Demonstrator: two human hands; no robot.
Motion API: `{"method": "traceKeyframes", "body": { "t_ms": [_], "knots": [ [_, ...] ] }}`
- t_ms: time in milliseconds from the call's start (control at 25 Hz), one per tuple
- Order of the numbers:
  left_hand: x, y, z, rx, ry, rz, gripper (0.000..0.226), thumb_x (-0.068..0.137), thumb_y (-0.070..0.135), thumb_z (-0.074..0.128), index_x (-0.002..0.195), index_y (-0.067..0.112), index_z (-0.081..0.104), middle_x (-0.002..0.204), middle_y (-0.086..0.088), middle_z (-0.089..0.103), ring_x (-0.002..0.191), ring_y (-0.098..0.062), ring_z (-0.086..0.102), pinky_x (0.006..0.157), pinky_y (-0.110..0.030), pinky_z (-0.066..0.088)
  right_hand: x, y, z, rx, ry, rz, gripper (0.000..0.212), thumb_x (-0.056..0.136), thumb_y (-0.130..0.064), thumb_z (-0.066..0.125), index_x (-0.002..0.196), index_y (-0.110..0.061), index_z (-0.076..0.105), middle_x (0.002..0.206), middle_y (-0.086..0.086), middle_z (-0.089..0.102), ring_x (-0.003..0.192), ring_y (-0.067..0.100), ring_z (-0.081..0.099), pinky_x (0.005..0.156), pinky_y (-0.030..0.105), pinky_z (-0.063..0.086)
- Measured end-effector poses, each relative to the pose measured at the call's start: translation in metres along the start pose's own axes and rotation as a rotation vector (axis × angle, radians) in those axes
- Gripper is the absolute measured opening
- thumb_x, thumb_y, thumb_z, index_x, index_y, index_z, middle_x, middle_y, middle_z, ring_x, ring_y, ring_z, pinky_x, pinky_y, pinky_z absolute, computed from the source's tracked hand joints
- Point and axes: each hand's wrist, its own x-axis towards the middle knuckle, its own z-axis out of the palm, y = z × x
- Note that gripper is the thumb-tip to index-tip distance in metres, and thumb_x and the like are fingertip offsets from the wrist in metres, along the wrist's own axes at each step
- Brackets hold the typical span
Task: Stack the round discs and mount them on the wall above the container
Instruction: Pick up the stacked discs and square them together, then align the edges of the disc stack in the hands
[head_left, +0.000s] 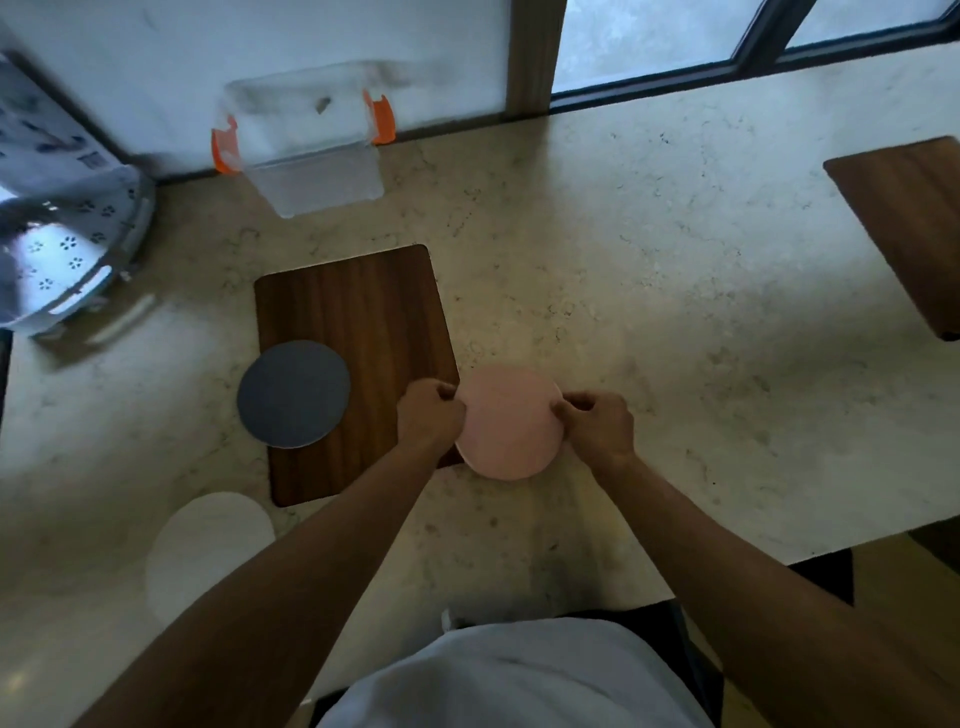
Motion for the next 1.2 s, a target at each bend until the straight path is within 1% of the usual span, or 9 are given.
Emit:
{"method": "traceKeyframes", "body": {
  "t_ms": [240,360,440,560,720,880,960,1040,1200],
  "knots": [
    [0.007,-0.051,-0.085,-0.063,0.19,-0.109,0.018,0.082,0.016,0.066,0.099,0.014,0.074,0.095,-0.004,0.073,0.081,-0.02,0.064,0.071,-0.033,0.054,-0.014,-0.065,0.074,-0.064,-0.17,-0.13,0.021,0.084,-0.028,0.071,0.1,-0.017,0.078,0.099,0.003,0.078,0.083,0.013,0.067,0.084,0.03,0.053],
    [0.013,-0.074,-0.13,-0.112,0.267,-0.111,0.014,0.081,0.013,0.066,0.091,0.01,0.076,0.087,-0.008,0.073,0.084,-0.026,0.068,0.078,-0.043,0.059,-0.022,-0.101,0.118,-0.083,-0.247,-0.178,0.018,0.085,-0.03,0.07,0.099,-0.019,0.077,0.1,0.001,0.077,0.088,0.019,0.07,0.086,0.041,0.058],
    [0.018,-0.086,-0.157,-0.137,0.272,-0.102,0.01,0.081,0.01,0.065,0.083,0.009,0.075,0.084,-0.012,0.073,0.079,-0.028,0.068,0.076,-0.048,0.06,-0.026,-0.121,0.146,-0.091,-0.298,-0.194,0.021,0.087,-0.03,0.07,0.103,-0.018,0.075,0.104,0.002,0.075,0.091,0.021,0.071,0.085,0.044,0.059],
    [0.026,-0.098,-0.186,-0.156,0.32,-0.109,0.023,0.076,0.005,0.063,0.059,0.02,0.065,0.066,-0.009,0.067,0.063,-0.022,0.063,0.069,-0.044,0.059,-0.025,-0.143,0.179,-0.127,-0.352,-0.232,0.025,0.089,-0.028,0.069,0.109,-0.016,0.072,0.107,0.003,0.074,0.093,0.02,0.07,0.085,0.044,0.06],
    [0.046,-0.118,-0.205,-0.12,0.336,-0.191,0.013,0.073,0.01,0.064,0.07,0.021,0.07,0.074,-0.012,0.07,0.069,-0.028,0.064,0.07,-0.039,0.057,-0.021,-0.158,0.217,-0.197,-0.365,-0.281,0.027,0.091,-0.027,0.067,0.115,-0.013,0.07,0.113,0.005,0.072,0.096,0.02,0.069,0.086,0.042,0.06],
    [0.064,-0.13,-0.205,-0.058,0.323,-0.213,0.021,0.072,0.012,0.063,0.059,0.026,0.054,0.064,-0.003,0.056,0.063,-0.025,0.057,0.062,-0.029,0.044,-0.014,-0.161,0.237,-0.272,-0.352,-0.333,0.027,0.092,-0.029,0.065,0.116,-0.016,0.069,0.115,0.002,0.071,0.094,0.013,0.066,0.08,0.029,0.057],
    [0.072,-0.134,-0.202,-0.062,0.347,-0.214,0.015,0.074,0.012,0.063,0.066,0.024,0.068,0.067,-0.008,0.064,0.068,-0.027,0.062,0.065,-0.026,0.043,-0.011,-0.16,0.247,-0.314,-0.347,-0.334,0.027,0.093,-0.029,0.064,0.116,-0.016,0.068,0.114,0.002,0.071,0.089,0.008,0.062,0.07,0.018,0.047],
    [0.079,-0.138,-0.199,-0.088,0.389,-0.202,0.018,0.077,0.011,0.064,0.086,0.013,0.079,0.081,-0.013,0.075,0.077,-0.03,0.067,0.07,-0.027,0.043,-0.011,-0.159,0.253,-0.359,-0.303,-0.353,0.026,0.093,-0.028,0.064,0.115,-0.015,0.068,0.112,0.002,0.071,0.086,0.005,0.057,0.064,0.012,0.038],
    [0.081,-0.141,-0.194,-0.057,0.426,-0.131,0.019,0.08,0.005,0.06,0.088,0.002,0.077,0.07,-0.013,0.067,0.065,-0.022,0.058,0.064,-0.026,0.041,-0.011,-0.153,0.255,-0.444,-0.267,-0.459,0.028,0.095,-0.03,0.062,0.117,-0.014,0.068,0.111,0.003,0.072,0.096,0.013,0.066,0.081,0.022,0.052]
  ]
}}
